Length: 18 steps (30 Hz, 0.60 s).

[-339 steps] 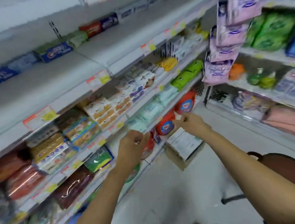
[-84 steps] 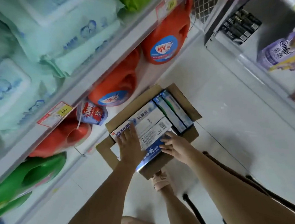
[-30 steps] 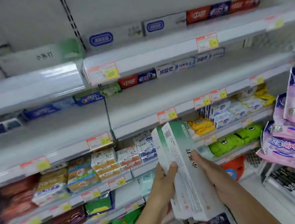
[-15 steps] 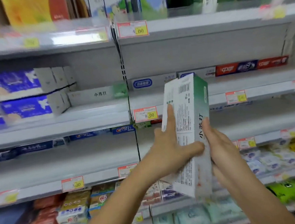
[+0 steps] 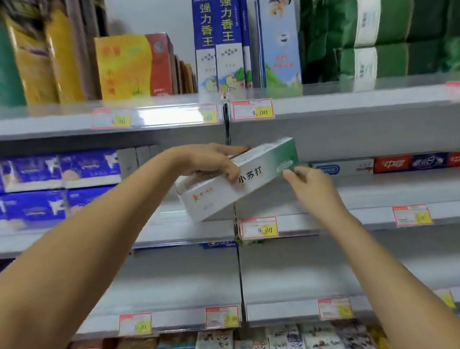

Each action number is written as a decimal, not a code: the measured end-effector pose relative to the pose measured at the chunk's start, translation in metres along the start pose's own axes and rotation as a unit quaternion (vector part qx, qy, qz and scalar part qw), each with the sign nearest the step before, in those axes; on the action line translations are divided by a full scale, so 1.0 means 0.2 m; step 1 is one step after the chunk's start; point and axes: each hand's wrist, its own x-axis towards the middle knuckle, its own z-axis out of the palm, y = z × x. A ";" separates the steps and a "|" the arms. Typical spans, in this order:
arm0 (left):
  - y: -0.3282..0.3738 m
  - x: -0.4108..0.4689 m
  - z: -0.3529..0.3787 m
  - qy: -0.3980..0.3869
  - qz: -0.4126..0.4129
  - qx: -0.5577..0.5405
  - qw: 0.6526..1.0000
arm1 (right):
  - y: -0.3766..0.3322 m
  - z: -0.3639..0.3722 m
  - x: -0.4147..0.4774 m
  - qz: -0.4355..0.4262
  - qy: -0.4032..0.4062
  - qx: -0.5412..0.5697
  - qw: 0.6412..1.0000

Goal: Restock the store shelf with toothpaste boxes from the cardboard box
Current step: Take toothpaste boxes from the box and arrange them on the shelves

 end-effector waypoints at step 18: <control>-0.46 0.34 -0.13 -0.101 -0.171 0.131 0.971 | 0.29 0.24 0.01 -0.052 0.092 -0.367 0.924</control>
